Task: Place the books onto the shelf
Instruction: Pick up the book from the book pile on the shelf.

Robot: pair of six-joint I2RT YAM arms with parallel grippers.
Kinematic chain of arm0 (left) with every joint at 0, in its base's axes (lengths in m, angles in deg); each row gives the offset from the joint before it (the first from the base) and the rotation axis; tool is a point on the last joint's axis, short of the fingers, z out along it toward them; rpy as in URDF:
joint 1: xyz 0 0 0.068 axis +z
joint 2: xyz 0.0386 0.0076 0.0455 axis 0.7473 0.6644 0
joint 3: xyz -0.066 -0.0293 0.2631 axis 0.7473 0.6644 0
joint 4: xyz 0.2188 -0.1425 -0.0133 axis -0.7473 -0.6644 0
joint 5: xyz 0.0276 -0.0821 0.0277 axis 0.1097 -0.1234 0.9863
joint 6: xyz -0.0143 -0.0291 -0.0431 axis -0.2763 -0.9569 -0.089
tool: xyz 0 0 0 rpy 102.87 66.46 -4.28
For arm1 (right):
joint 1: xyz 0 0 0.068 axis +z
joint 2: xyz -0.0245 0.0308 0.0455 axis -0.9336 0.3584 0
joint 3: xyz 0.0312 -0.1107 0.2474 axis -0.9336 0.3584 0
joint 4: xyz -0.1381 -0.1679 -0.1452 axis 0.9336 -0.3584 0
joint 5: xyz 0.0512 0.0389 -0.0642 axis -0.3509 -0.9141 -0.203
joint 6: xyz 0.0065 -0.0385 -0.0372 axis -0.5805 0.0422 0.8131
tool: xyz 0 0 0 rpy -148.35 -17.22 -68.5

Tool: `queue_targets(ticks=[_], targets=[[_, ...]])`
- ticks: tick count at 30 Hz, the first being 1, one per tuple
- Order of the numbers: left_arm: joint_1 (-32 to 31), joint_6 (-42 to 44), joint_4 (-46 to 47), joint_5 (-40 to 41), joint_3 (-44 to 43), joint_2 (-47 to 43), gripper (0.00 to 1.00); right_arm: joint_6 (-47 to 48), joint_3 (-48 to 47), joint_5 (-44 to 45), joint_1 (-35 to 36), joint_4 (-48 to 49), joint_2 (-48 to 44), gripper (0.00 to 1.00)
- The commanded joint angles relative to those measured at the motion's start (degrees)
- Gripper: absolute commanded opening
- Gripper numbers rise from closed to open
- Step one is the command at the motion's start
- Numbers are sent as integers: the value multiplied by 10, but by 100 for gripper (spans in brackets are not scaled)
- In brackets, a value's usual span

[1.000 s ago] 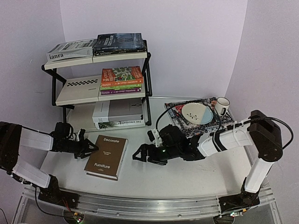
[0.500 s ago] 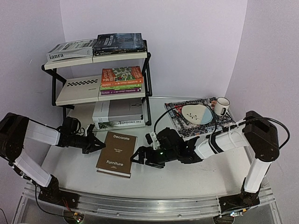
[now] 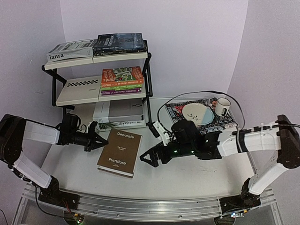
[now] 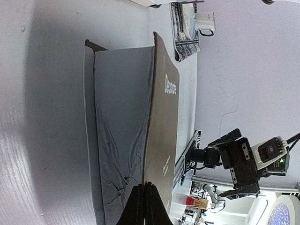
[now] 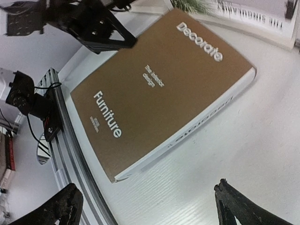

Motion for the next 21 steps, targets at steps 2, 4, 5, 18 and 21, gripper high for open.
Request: queue_targets(ticks=[2, 4, 5, 18, 21], targets=[[-3, -31, 20, -58, -35, -43, 0, 266, 21, 71, 3, -50, -93, 98], [-4, -38, 20, -67, -38, -53, 0, 354, 35, 50, 3, -41, -115, 98], [-4, -41, 20, -70, -39, -59, 0, 401, 42, 36, 3, -35, -125, 98], [-21, -88, 19, -129, -51, -107, 0, 830, 60, 29, 3, 36, -142, 98], [-33, -89, 18, -132, -54, -108, 0, 879, 46, 54, 3, 69, -122, 98]])
